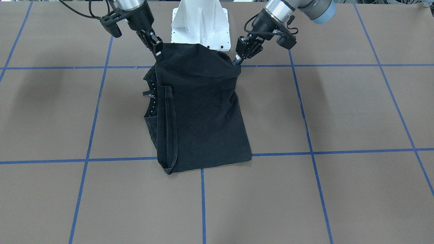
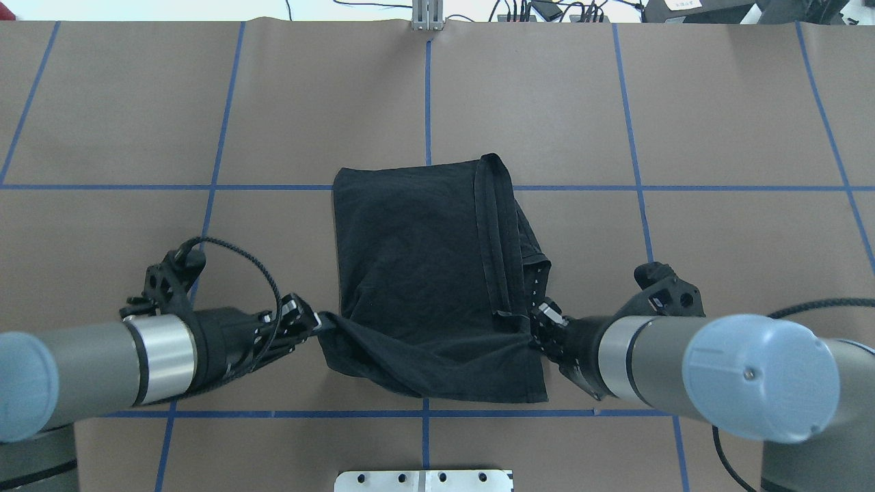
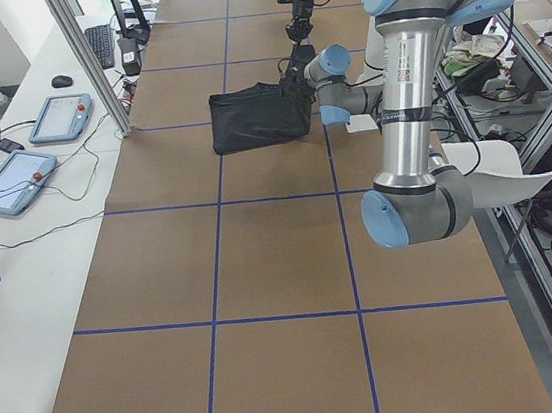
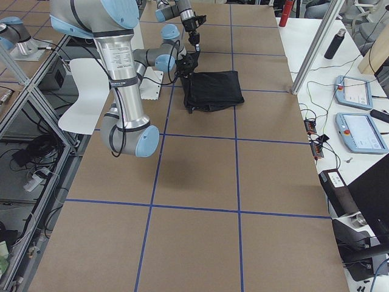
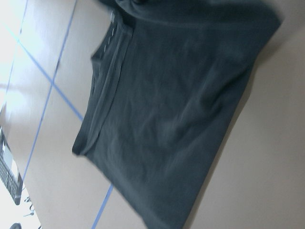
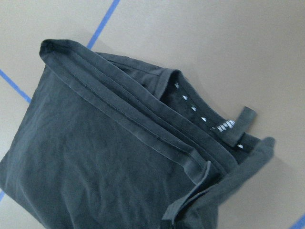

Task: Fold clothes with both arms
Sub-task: 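Lift the near edge with both grippers and fold it away from the robot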

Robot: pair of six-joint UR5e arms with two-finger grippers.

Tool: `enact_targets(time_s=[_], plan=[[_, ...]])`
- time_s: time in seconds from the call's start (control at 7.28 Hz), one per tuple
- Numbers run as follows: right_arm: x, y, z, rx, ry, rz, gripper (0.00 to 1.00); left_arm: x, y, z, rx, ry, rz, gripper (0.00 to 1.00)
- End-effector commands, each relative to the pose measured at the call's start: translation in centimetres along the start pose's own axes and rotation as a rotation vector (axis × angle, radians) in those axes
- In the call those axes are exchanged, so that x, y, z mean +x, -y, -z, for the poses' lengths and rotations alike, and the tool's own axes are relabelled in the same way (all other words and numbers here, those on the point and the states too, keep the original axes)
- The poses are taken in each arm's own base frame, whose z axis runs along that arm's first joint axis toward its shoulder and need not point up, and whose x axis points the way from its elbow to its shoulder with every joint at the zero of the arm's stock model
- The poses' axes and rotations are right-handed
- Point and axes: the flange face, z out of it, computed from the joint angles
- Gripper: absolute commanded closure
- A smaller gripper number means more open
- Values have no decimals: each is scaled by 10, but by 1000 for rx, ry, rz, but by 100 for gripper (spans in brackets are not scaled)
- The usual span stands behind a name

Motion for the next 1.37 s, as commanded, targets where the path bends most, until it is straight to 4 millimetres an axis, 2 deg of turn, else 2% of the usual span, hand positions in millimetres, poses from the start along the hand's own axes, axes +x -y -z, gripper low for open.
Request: enact_targets(time_s=[0.0, 0.27, 0.55, 0.69, 0.82, 0.96, 1.1, 1.24], plan=[[-70, 37, -55, 60, -55, 23, 100, 5, 56, -55, 104, 41, -39, 100], [-129, 71, -78, 68, -100, 44, 100, 0, 96, -84, 172, 88, -52, 100], [-167, 124, -109, 65, -101, 73, 100, -3, 131, -115, 223, 116, -69, 100], [-183, 149, -157, 66, -92, 78, 100, 4, 166, -142, 263, 116, -79, 100], [-212, 169, -187, 74, -64, 94, 1, 17, 204, -169, 304, 122, -127, 47], [-243, 185, -201, 94, -87, 103, 0, 13, 239, -171, 339, 134, -182, 33], [-269, 183, -199, 100, -90, 149, 0, 9, 250, -170, 349, 137, -200, 1], [-277, 195, -186, 83, -84, 138, 0, 12, 252, -168, 351, 132, -200, 0]])
